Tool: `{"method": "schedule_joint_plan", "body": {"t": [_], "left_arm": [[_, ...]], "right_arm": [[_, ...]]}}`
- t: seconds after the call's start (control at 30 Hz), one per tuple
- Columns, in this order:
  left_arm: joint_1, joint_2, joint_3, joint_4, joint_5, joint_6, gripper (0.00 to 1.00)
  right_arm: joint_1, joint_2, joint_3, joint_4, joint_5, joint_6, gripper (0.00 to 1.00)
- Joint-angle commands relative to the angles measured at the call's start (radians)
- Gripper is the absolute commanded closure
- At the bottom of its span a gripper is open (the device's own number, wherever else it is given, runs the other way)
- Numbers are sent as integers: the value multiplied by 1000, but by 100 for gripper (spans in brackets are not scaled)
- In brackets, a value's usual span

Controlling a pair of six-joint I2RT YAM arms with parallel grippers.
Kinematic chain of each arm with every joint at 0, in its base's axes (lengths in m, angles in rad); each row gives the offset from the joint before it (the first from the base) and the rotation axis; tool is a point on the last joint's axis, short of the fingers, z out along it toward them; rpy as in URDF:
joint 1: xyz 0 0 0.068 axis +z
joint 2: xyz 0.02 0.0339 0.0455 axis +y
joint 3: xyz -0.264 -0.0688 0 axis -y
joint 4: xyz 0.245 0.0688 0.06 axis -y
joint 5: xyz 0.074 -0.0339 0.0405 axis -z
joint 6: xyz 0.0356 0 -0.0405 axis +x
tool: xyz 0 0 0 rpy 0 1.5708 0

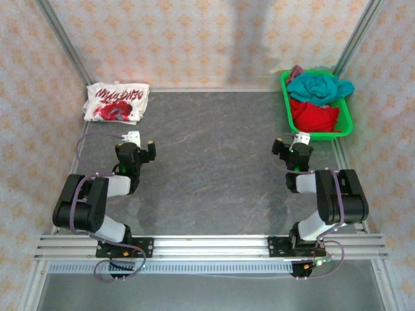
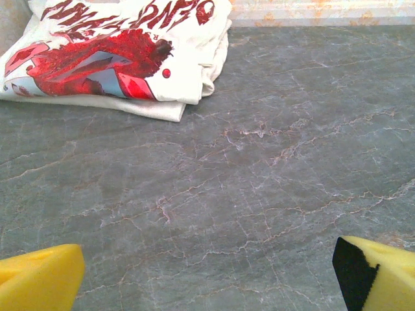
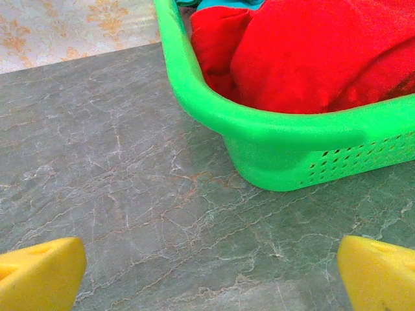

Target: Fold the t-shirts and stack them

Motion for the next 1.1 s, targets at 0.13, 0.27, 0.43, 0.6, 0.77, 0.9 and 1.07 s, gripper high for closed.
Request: {"method": "schedule_joint_plan", "body": {"t": [0.13,0.27,0.43,0.6,0.77,0.9,1.07], "left_arm": [[1,1,16,-7,-21,-12,0],[-55,-207,80,-264,-128,3,0],[-103,-445,289,-579,-123,-123,1],[-225,-285,658,-793,-67,-89,5],[-420,57,1128,-1067,-19,11,7],[-538,337,1466,-1233,89,46,7],[-623,584,1758,-1351,127,46,8]], "right_arm": [[-5,-11,-10,26,-19,2,1],[84,-326,24,-268,69,-61,0],[92,-489,296,-645,103,34,3],[33,-210,693,-950,88,179,2],[-85,162,1157,-1238,-8,291,5],[-150,427,1493,-1398,-55,315,6],[-193,767,1954,-1624,7,292,1]]}}
